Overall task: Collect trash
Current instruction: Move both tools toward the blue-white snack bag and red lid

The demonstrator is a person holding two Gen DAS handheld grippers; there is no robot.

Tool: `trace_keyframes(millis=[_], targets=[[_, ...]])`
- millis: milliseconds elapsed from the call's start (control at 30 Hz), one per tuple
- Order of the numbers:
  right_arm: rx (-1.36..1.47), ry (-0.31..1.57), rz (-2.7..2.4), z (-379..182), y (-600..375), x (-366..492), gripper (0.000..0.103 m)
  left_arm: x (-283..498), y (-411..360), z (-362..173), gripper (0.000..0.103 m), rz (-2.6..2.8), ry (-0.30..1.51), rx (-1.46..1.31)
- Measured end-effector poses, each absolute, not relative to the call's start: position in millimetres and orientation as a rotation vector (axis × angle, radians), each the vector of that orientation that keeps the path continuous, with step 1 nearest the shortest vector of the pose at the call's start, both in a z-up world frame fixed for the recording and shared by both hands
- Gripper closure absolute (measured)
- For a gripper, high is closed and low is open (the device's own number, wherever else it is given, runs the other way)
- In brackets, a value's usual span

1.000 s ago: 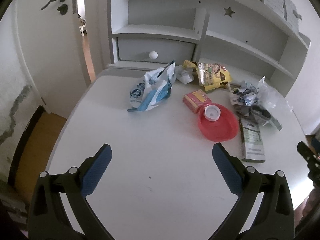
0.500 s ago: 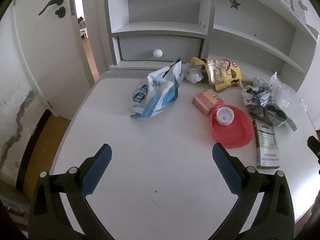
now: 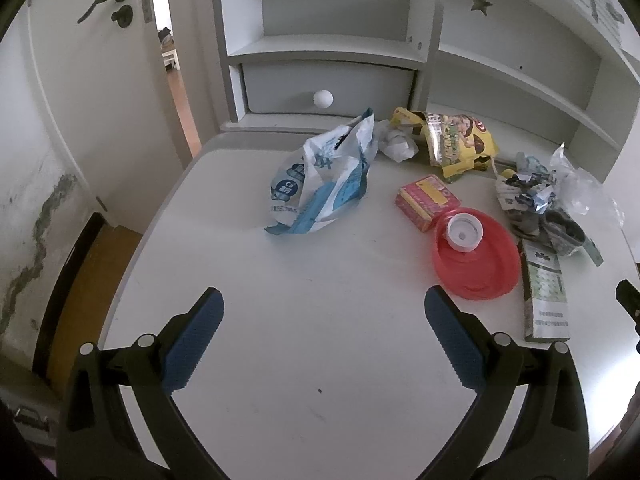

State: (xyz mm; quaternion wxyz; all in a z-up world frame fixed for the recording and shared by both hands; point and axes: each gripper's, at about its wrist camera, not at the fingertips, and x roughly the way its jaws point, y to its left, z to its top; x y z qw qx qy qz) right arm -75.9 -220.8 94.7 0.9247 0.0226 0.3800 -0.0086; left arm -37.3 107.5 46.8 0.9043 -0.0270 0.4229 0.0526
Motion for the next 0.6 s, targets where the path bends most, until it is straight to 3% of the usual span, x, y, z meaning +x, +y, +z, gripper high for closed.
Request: trace_keyframes(millis=[600], targets=[[0.053,0.765,0.095,99.5,-204.1,-72.0,0.005,-31.0,131.8,47.5,0.005,0.166,0.879,-0.004]])
